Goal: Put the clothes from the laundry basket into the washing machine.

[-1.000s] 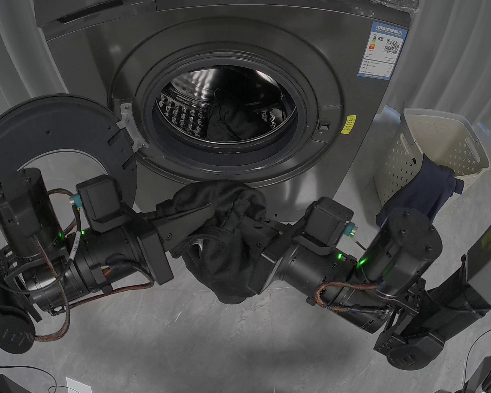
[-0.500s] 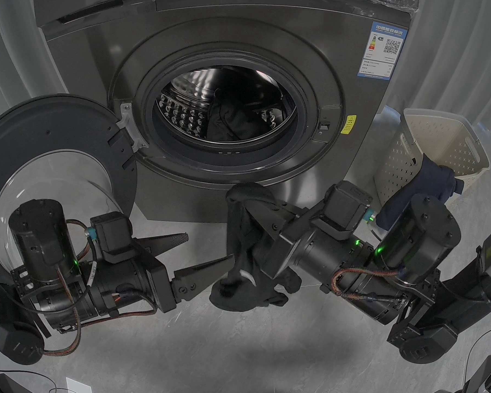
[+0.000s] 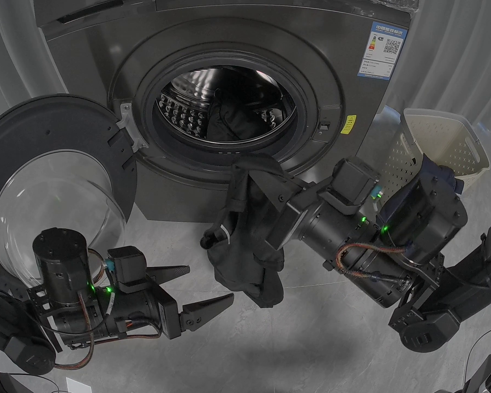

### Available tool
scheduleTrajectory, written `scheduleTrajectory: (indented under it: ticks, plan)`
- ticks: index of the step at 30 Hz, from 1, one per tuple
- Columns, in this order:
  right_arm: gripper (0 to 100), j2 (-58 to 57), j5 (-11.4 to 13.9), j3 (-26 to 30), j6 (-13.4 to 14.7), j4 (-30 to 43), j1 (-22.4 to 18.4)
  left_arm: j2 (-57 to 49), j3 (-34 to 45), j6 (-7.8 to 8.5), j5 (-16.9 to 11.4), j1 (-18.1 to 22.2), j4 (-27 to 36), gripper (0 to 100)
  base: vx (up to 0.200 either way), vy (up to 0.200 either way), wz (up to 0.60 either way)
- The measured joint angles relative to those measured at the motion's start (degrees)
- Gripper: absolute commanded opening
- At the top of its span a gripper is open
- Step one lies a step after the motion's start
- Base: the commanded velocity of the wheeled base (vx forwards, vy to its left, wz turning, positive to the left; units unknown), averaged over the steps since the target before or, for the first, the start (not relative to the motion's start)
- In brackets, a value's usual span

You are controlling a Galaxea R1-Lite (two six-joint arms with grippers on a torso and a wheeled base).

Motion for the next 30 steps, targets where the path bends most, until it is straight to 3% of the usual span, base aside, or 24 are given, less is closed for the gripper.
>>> scheduleTrajectory:
  ticks: [7,21,30]
  plan:
    - [0,-0.4,-0.1,-0.4,0.1,-0.2,0.0,5.1,0.3,0.88,0.4,0.9,-5.4,100,0.000,0.000,0.00]
    - [0,-3.2,0.0,2.7,0.2,-0.2,0.8,24.7,-1.2,3.83,2.7,5.9,-30.9,100,0.000,0.000,0.00]
    - [0,-3.9,0.0,3.4,0.2,-0.4,1.4,31.6,-6.0,4.51,3.4,8.5,-31.9,100,0.000,0.000,0.00]
